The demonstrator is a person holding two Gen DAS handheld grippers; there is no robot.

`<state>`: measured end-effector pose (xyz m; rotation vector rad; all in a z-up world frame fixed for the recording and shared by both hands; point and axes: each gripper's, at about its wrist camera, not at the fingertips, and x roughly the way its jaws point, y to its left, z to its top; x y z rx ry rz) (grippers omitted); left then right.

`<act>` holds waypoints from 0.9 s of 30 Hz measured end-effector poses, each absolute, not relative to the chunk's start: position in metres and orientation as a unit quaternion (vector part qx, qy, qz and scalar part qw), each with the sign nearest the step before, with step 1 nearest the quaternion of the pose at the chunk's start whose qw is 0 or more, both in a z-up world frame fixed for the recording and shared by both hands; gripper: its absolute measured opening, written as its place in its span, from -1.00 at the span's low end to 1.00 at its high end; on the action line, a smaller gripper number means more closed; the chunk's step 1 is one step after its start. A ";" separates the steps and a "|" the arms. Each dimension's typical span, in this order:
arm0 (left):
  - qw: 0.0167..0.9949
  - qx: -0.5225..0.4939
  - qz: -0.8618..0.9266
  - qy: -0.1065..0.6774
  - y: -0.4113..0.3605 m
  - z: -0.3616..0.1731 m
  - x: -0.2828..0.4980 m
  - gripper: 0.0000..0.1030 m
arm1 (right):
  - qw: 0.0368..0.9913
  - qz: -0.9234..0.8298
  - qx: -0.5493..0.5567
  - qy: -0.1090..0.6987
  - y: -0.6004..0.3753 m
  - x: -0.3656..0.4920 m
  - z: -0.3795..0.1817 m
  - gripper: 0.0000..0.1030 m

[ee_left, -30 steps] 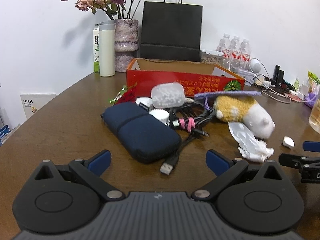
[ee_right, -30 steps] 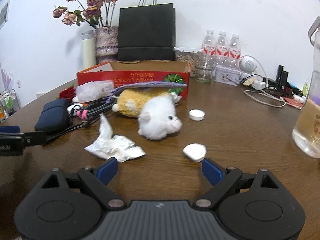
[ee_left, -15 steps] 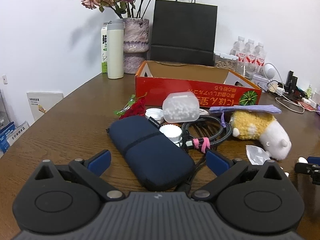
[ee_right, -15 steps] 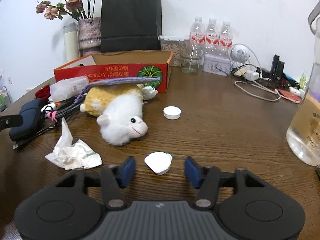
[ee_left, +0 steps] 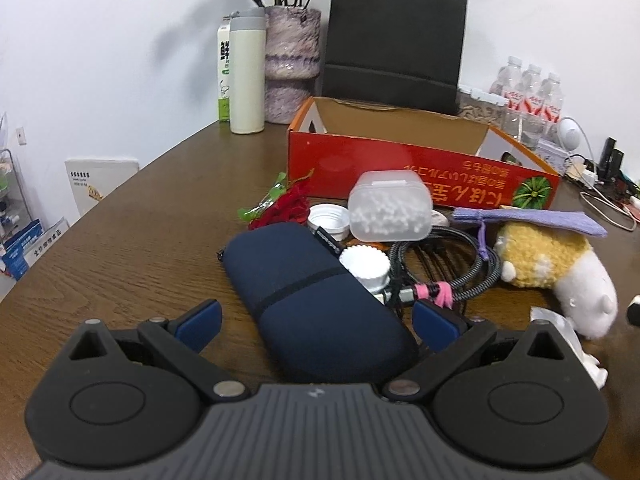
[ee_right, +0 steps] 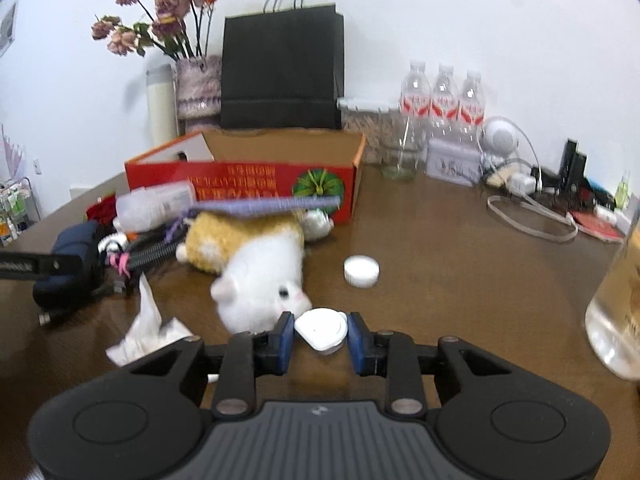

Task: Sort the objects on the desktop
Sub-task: 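Grasp the small white oval object with the right gripper while the left tool moves toward the navy pouch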

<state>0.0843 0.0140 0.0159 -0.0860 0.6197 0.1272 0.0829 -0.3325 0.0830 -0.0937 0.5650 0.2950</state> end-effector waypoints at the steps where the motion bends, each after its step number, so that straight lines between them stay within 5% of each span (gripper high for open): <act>1: 0.949 -0.045 0.067 0.306 0.015 0.016 0.088 1.00 | 0.950 0.146 -0.048 0.272 -0.331 0.085 0.086 -0.47; 27: 0.935 -0.029 0.093 0.342 0.067 0.017 0.112 1.00 | 0.955 0.157 -0.025 0.250 -0.316 0.111 0.088 -0.47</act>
